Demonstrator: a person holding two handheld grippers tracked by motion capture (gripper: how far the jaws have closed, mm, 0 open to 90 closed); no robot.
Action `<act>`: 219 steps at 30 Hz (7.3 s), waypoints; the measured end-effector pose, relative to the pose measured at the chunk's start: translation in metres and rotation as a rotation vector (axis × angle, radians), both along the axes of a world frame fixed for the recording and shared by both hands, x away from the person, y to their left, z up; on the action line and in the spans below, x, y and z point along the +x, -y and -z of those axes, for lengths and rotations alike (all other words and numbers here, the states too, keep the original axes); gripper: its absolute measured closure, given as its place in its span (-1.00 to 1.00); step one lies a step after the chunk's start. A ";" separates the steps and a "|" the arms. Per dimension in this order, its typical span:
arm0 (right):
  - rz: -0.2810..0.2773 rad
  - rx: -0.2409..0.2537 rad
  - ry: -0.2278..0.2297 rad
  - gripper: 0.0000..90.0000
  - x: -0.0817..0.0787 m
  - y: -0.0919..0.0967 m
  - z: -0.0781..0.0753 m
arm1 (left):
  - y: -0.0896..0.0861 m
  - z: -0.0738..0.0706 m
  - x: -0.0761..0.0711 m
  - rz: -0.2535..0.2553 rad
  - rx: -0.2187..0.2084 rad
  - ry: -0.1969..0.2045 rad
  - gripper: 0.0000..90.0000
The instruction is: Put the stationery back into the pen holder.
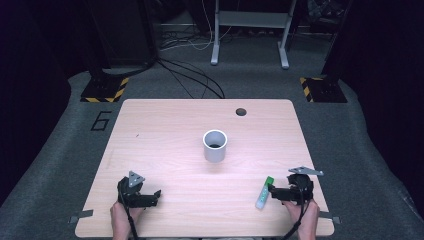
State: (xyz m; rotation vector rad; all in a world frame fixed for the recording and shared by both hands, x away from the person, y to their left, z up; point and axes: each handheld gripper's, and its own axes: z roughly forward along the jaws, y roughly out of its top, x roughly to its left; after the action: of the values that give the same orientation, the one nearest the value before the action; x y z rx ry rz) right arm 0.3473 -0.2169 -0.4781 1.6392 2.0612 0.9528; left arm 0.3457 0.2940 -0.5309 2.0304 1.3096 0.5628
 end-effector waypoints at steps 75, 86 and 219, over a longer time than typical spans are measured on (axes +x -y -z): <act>-0.098 -0.144 -0.120 0.49 0.036 -0.027 0.004 | 0.001 0.001 0.002 -0.016 0.001 0.014 -1.00; -0.073 -0.072 -0.001 0.49 0.027 -0.017 -0.013 | 0.001 0.000 0.002 -0.011 0.007 0.002 -0.99; -0.183 0.150 0.658 0.49 0.113 -0.155 -0.095 | 0.002 0.001 0.001 -0.021 -0.006 0.017 -0.97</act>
State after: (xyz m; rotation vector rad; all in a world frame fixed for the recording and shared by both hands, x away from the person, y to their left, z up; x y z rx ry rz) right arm 0.4602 -0.0621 -0.3829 1.0019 1.7170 1.4961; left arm 0.3467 0.2915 -0.5321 2.0046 1.3229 0.5838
